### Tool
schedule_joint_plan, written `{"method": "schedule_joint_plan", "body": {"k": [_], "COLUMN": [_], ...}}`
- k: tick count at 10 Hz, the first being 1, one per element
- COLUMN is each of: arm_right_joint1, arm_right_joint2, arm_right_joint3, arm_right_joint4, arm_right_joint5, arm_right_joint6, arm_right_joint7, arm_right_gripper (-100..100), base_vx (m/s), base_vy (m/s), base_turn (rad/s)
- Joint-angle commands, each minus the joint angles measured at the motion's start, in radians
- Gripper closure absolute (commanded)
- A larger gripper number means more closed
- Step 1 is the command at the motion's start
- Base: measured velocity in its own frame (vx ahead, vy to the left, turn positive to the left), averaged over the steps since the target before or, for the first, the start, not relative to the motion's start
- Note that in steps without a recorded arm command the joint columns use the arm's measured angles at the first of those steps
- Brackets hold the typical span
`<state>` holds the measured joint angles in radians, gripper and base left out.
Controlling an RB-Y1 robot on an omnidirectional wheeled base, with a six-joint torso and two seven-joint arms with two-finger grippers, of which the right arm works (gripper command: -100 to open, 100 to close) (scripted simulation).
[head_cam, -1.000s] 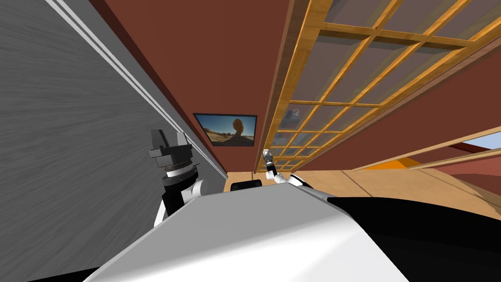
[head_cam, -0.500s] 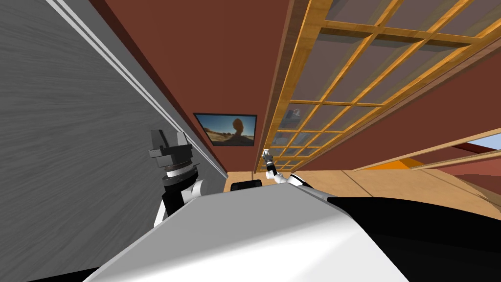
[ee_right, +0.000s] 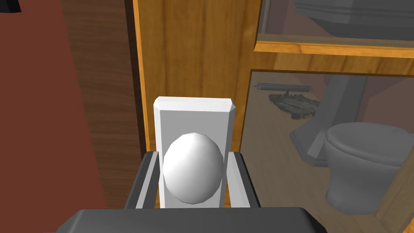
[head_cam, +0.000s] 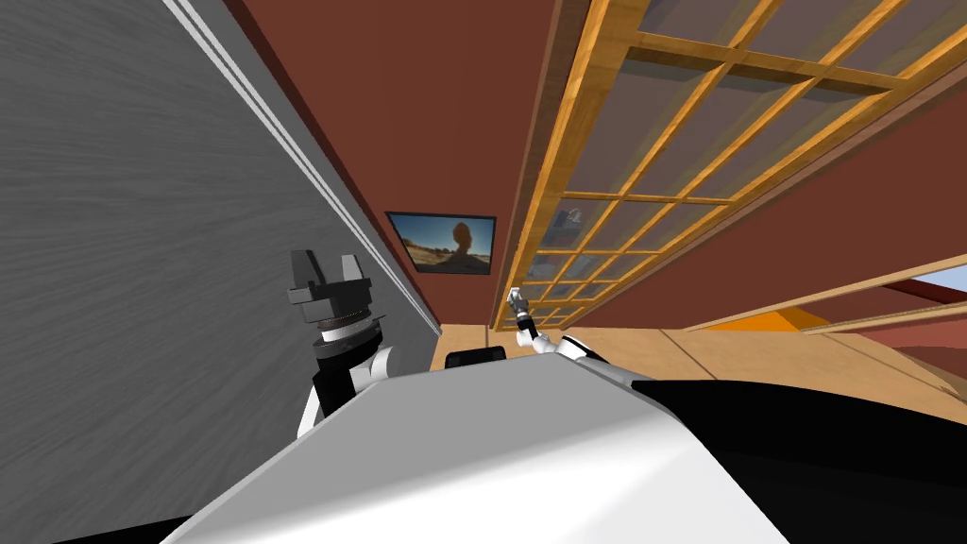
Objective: Pull the door open
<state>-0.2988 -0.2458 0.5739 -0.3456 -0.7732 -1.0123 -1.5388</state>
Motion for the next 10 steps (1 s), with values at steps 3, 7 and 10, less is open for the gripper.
{"method": "schedule_joint_plan", "body": {"k": [3,7,10], "arm_right_joint1": [0.024,0.036,0.036], "arm_right_joint2": [-0.054,-0.094,-0.094], "arm_right_joint3": [0.044,0.085,0.085], "arm_right_joint4": [-0.01,-0.01,-0.01], "arm_right_joint5": [0.007,0.015,0.015], "arm_right_joint6": [-0.012,-0.028,-0.028], "arm_right_joint7": [-0.064,-0.12,-0.12], "arm_right_gripper": [100,100,100], "base_vx": [-0.159,-0.107,-0.032], "base_vy": [-0.004,-0.022,-0.005], "base_turn": [0.076,0.095,0.018]}}
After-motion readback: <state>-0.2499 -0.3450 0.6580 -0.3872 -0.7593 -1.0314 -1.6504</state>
